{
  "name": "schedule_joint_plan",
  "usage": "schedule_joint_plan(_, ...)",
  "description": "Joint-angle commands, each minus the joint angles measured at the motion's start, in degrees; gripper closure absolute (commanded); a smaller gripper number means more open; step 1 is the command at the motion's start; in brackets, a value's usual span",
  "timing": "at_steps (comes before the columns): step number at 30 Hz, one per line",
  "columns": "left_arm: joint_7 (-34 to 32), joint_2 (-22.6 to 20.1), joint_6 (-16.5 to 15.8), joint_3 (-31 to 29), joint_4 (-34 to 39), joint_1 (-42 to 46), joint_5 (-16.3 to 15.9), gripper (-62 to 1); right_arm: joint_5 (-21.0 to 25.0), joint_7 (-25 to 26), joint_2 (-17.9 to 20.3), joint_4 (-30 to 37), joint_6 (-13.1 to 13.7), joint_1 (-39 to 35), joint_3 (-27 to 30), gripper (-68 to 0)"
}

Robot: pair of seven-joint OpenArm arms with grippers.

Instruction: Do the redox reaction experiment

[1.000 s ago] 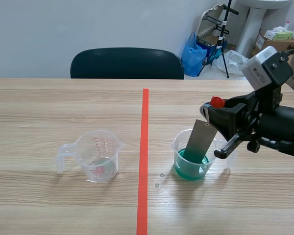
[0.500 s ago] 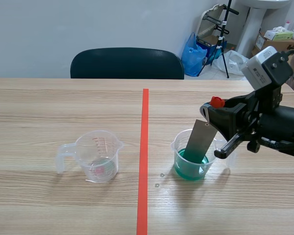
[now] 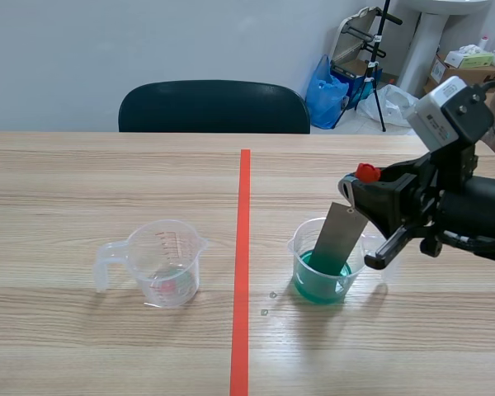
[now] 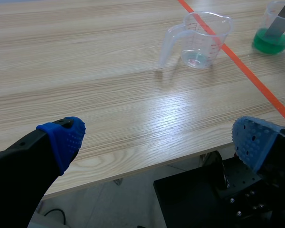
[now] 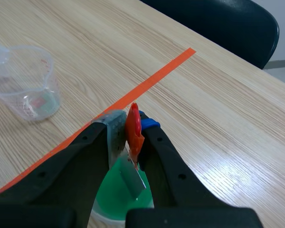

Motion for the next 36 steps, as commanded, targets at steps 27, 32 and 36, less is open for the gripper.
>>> schedule_joint_plan(27,-1.0,0.1,-0.1,0.1,0.8,0.0,-0.4,-62.3,17.2,-8.1,11.6,14.2,-0.5,0.9,3.2,-2.0)
schedule_joint_plan(32,-1.0,0.1,-0.2,0.1,0.8,0.0,-0.4,-62.3,18.5,-11.2,11.6,16.2,-0.5,0.9,5.0,-2.0)
schedule_joint_plan(36,-1.0,0.1,-0.2,0.1,0.8,0.0,-0.4,-62.3,18.5,-13.3,11.6,18.0,-0.7,0.9,6.0,-2.0)
